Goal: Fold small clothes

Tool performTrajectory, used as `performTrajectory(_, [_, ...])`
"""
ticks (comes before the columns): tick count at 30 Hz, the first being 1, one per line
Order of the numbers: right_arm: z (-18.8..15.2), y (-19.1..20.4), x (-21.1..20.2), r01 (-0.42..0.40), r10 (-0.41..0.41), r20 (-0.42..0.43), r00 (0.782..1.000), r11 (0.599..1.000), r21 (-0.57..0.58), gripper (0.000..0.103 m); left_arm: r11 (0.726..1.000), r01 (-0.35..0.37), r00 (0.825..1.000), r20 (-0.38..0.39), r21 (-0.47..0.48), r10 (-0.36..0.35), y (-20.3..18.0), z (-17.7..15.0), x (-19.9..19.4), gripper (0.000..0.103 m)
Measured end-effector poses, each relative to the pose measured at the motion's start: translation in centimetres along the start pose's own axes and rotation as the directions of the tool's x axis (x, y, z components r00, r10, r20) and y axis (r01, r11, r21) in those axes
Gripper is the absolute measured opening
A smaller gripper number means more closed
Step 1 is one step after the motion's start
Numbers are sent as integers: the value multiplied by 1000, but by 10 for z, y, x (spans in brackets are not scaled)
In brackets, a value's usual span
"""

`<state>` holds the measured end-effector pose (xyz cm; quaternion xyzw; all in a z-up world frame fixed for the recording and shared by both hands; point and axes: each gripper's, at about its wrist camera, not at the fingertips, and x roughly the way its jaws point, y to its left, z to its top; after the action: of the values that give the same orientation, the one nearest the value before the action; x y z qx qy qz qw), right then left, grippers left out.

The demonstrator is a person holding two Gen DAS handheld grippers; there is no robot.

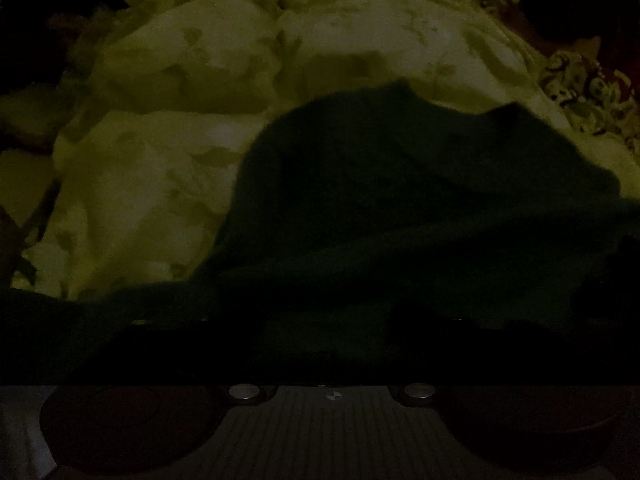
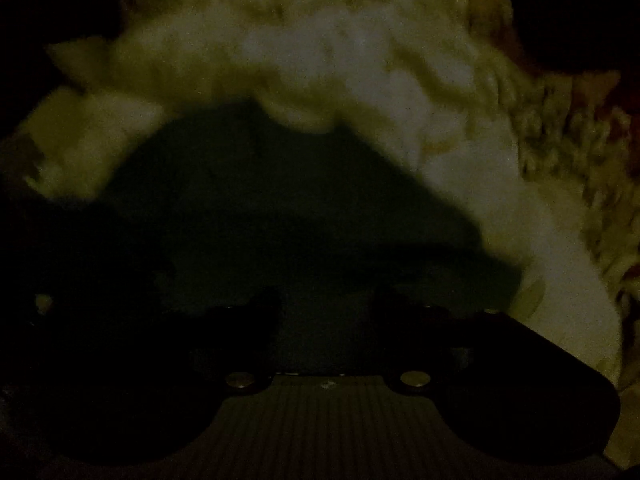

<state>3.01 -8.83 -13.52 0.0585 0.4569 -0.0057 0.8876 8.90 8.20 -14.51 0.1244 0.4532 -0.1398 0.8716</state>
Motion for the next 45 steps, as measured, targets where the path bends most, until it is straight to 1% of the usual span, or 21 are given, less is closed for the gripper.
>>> performTrajectory(3, [-8, 0, 7, 15, -15, -12, 1000, 1000, 27, 63, 1000, 20, 1000, 13, 15, -20, 3, -1, -18, 103])
performTrajectory(5, [-5, 2, -5, 23, -24, 11, 1000, 998, 58, 63, 999, 32, 999, 44, 15, -32, 10, -8, -40, 103])
performTrajectory(7, [-2, 6, -20, 2, -5, 27, 1000, 994, 109, 65, 1000, 14, 997, 77, 2, -14, 21, -19, -68, 103])
performTrajectory(10, [5, 22, -41, -54, 46, 50, 998, 983, 175, 69, 996, -90, 990, 110, -25, 92, 47, -36, -106, 103])
performTrajectory(13, [12, 49, -53, -121, 113, 56, 992, 977, 175, 73, 971, -231, 964, 118, -65, 238, 81, -53, -141, 103])
performTrajectory(15, [14, 68, -55, -188, 183, 46, 982, 966, 178, 74, 945, -307, 937, 141, -111, 320, 107, -60, -165, 103])
performTrajectory(18, [16, 96, -51, -281, 278, 41, 960, 944, 171, 74, 914, -373, 907, 147, -159, 395, 140, -65, -184, 103])
performTrajectory(20, [20, 116, -47, -298, 297, 26, 954, 945, 134, 71, 907, -389, 903, 126, -164, 410, 156, -67, -181, 103])
performTrajectory(22, [23, 130, -45, -307, 307, 22, 952, 944, 119, 72, 916, -367, 920, 86, -161, 383, 167, -67, -173, 103])
performTrajectory(24, [27, 138, -44, -312, 313, 13, 950, 942, 122, 73, 933, -314, 940, 77, -173, 331, 169, -66, -165, 103])
performTrajectory(26, [27, 143, -43, -305, 306, 7, 952, 945, 116, 73, 945, -288, 951, 71, -155, 301, 165, -64, -161, 103])
performTrajectory(28, [24, 146, -43, -296, 299, -6, 954, 949, 109, 73, 950, -289, 953, 57, -116, 297, 157, -66, -153, 103])
performTrajectory(30, [19, 146, -42, -290, 294, -17, 956, 950, 113, 73, 946, -310, 948, 48, -97, 316, 154, -65, -148, 103])
performTrajectory(32, [17, 146, -42, -283, 287, -25, 958, 952, 117, 73, 950, -290, 953, 51, -119, 297, 158, -66, -149, 98])
performTrajectory(33, [15, 147, -42, -279, 284, -30, 958, 953, 116, 73, 952, -280, 956, 49, -126, 288, 160, -67, -149, 88])
performTrajectory(35, [13, 147, -42, -273, 279, -29, 960, 954, 125, 73, 957, -245, 966, 38, -157, 254, 167, -68, -151, 84])
performTrajectory(36, [13, 147, -41, -274, 280, -31, 960, 953, 131, 73, 957, -213, 974, 33, -198, 224, 173, -67, -155, 82])
performTrajectory(38, [14, 146, -40, -274, 281, -32, 959, 951, 142, 73, 946, -137, 986, 52, -295, 159, 186, -63, -168, 81])
performTrajectory(39, [15, 145, -40, -277, 284, -26, 959, 950, 146, 73, 935, -114, 987, 69, -337, 145, 191, -60, -179, 81])
performTrajectory(42, [23, 140, -40, -285, 286, 16, 958, 947, 150, 73, 902, -35, 983, 147, -431, 108, 207, -50, -221, 82])
performTrajectory(45, [37, 136, -37, -309, 305, 48, 951, 940, 145, 65, 869, 15, 978, 189, -495, 91, 227, -43, -249, 82])
